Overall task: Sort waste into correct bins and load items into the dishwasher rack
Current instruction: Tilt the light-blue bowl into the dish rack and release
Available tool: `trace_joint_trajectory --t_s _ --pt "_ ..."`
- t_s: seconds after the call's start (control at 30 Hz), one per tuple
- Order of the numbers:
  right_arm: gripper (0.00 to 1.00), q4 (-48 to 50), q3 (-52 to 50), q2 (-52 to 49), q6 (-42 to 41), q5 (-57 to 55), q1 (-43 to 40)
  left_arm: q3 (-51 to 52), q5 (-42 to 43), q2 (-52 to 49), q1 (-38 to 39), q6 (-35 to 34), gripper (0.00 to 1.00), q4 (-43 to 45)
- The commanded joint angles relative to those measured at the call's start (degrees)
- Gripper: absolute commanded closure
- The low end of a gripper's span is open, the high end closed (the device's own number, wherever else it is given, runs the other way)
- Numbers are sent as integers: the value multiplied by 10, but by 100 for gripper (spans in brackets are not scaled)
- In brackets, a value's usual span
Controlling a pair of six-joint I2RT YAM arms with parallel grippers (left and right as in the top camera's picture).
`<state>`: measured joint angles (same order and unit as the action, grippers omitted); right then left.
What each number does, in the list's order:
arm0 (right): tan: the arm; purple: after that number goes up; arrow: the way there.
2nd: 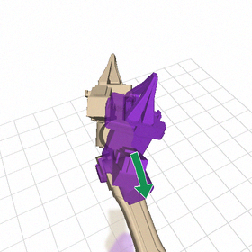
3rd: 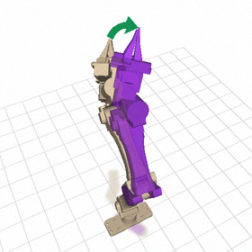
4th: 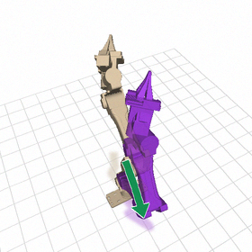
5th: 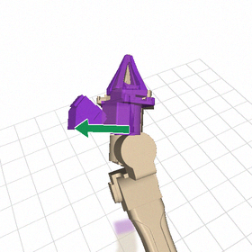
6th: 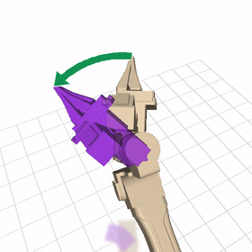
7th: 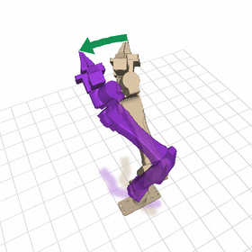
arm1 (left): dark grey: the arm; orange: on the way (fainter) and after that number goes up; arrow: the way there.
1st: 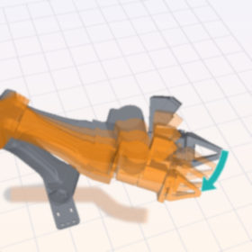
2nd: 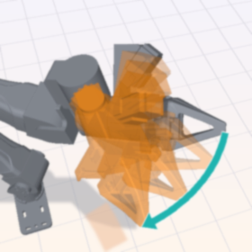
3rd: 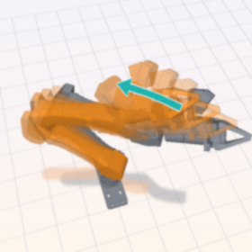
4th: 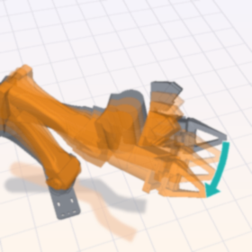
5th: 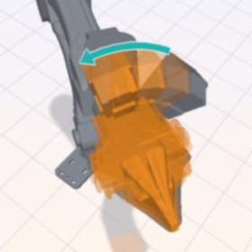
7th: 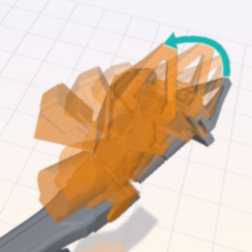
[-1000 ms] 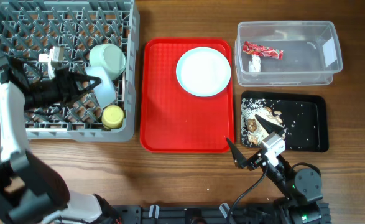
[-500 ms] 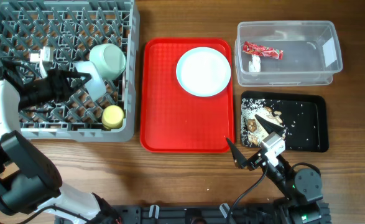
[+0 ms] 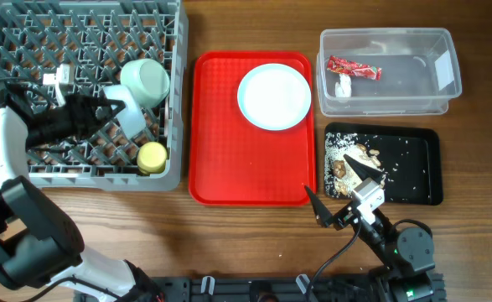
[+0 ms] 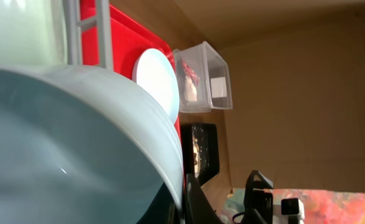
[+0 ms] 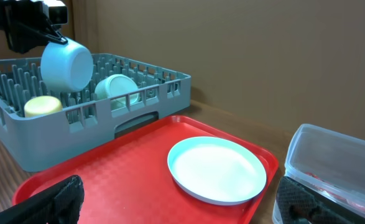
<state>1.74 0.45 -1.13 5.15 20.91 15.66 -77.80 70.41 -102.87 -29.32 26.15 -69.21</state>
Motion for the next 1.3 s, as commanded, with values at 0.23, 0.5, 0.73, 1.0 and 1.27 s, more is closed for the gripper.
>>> trace_joint_trajectory --t_s 0.23,0.5,0.73,1.0,1.27 --pt "0 1 -2 0 -6 -4 -1 4 -7 -1 34 54 96 20" --pt "0 1 -2 0 -6 -4 -1 4 -11 -29 5 54 96 24" --pt "0 1 -2 0 -7 -4 -1 7 21 -66 15 50 96 12" --pt "1 1 -2 0 -7 -4 -1 7 20 -65 6 51 96 -19" --pt "0 1 -2 0 -6 -3 -1 7 26 -65 -64 49 88 -108"
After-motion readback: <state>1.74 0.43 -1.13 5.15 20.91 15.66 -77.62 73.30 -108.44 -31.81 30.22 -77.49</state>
